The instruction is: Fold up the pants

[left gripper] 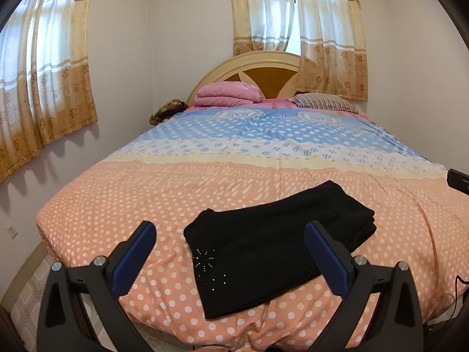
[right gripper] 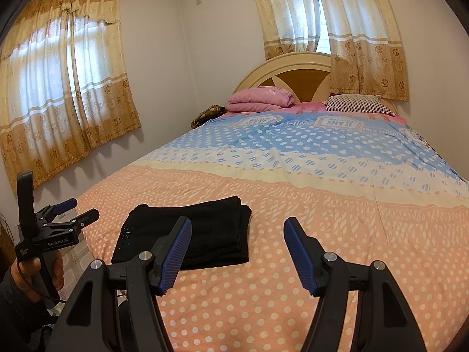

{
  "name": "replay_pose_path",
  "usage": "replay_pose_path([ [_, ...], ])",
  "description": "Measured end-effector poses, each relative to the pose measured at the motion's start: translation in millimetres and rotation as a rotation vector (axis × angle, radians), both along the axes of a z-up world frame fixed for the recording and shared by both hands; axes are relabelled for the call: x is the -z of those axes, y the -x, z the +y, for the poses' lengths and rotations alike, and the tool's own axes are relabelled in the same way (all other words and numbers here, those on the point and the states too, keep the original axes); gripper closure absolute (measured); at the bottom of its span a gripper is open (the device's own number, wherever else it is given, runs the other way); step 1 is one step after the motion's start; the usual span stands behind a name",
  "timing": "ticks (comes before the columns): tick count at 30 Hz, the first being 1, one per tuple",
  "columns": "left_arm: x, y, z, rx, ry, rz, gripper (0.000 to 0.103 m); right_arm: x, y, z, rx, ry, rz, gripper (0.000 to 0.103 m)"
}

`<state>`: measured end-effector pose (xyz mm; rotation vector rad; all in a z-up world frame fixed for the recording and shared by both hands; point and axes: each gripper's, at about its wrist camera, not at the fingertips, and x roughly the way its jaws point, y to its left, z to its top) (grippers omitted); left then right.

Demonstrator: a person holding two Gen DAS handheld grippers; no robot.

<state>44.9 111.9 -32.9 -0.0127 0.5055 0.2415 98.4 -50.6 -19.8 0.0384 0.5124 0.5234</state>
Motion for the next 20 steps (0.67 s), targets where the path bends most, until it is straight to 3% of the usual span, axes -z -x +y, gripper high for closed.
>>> replay_pose_path([
  [10,1.6,-2.1,6.2,-0.014,0.022,0.013,0.0,5.4,0.1,3.6,-0.001,0.014,0.004,0.036],
  [20,4.6,-1.8,6.5,-0.024,-0.009,-0.002,0.0,7.2,0.0,4.4,0.001,0.014,0.009,0.036],
])
